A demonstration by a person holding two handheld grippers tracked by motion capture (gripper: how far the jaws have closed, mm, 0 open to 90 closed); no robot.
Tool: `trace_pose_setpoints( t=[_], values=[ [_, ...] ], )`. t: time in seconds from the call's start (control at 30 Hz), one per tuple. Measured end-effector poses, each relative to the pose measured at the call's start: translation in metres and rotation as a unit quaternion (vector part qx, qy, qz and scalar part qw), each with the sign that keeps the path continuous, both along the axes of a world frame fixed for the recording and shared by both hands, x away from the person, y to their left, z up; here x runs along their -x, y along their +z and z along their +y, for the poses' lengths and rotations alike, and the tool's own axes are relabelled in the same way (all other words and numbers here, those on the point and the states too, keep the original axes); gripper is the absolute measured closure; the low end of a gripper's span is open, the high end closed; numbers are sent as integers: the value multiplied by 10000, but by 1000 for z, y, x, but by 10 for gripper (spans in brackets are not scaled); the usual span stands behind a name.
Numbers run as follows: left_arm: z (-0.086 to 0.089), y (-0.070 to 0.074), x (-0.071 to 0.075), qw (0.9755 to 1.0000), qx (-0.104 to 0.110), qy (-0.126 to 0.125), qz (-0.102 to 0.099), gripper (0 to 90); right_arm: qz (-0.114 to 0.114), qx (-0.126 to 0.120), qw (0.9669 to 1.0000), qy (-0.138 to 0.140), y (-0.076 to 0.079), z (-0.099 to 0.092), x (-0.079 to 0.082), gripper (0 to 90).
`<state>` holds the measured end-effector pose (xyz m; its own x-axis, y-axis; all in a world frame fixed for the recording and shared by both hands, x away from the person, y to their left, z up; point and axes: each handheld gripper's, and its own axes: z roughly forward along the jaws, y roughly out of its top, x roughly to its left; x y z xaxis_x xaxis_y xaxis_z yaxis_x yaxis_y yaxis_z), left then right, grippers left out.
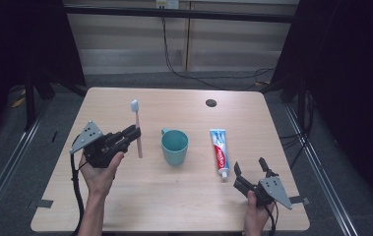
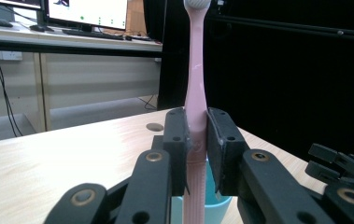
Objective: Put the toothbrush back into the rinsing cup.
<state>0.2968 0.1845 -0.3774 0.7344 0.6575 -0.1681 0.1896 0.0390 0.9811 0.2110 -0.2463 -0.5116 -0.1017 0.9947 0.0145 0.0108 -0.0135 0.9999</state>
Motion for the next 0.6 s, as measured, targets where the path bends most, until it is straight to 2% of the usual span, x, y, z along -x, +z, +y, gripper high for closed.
trace_pose_setpoints(
  t=[0.23, 0.4, 0.47, 0.6],
  values=[
    [-8, 6, -3, 9998, -91, -119, -99, 788, -1, 0, 10000, 0, 0, 0, 0, 141],
    [-14, 5, -13, 9999, -5, -108, 72, 788, -1, 0, 10000, 0, 0, 0, 0, 141],
    [-15, 5, -14, 9999, 52, -108, 93, 787, -1, 0, 10000, 0, 0, 0, 0, 141],
    [-21, 8, -21, 9999, -18, -89, 61, 788, 0, 0, 10000, 0, 0, 0, 0, 141]
  ],
)
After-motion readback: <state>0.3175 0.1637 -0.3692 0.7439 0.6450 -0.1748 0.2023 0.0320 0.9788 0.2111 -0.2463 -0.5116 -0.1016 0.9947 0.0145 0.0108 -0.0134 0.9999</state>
